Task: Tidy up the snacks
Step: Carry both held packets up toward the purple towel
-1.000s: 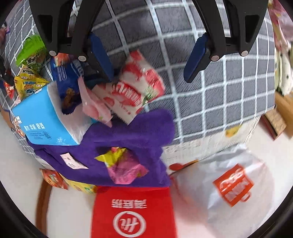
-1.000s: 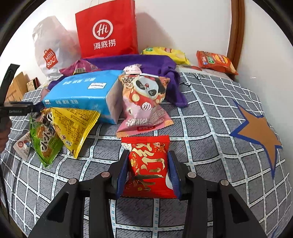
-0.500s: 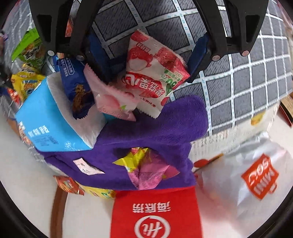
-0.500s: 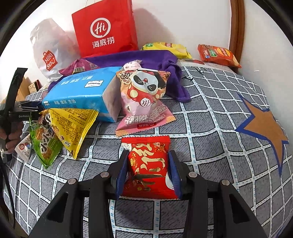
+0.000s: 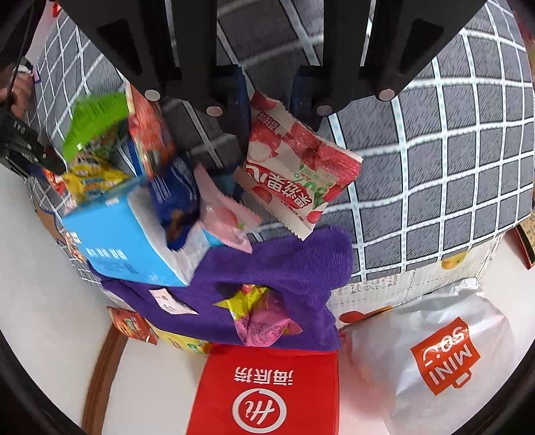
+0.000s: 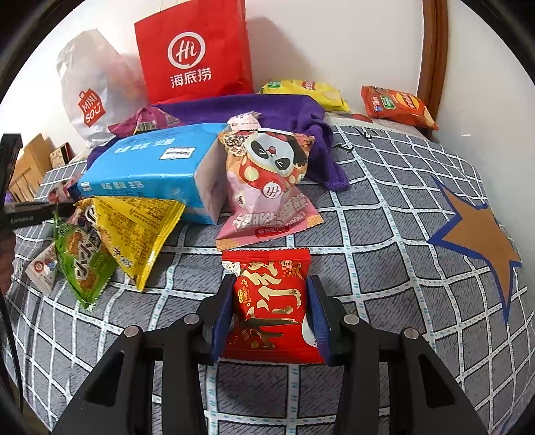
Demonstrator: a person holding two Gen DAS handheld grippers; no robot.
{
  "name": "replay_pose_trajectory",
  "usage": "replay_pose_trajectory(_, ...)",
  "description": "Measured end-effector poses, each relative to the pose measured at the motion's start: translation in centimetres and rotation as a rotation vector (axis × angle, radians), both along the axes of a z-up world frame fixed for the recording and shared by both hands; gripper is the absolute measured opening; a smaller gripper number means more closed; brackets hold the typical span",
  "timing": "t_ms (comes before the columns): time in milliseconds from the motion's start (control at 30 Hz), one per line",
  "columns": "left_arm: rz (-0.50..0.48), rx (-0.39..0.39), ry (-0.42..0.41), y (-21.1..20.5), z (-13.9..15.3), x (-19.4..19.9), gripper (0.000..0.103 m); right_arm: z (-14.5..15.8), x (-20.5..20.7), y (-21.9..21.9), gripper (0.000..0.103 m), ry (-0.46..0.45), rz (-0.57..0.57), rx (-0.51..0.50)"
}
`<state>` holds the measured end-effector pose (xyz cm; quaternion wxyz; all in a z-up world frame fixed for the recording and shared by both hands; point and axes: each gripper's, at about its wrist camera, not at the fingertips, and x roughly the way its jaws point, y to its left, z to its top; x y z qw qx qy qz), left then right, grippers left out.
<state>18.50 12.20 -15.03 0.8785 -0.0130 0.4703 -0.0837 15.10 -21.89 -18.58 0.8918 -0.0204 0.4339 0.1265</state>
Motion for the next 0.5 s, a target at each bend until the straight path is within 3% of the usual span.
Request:
replay_pose_trajectory(300, -0.013, -0.056, -0.014, -0.4, 1.6, -2.8, 0.019, 1.3, -0.8, 0.6, 0.042, -0.025, 0.019, 0.015)
replay_pose_trajectory(500, -0.052, -0.065, -0.072, -2.2, 3.7, -4.1, 0.019, 2.4, -1.1, 0.7, 0.042, -0.051, 0.019, 0.027)
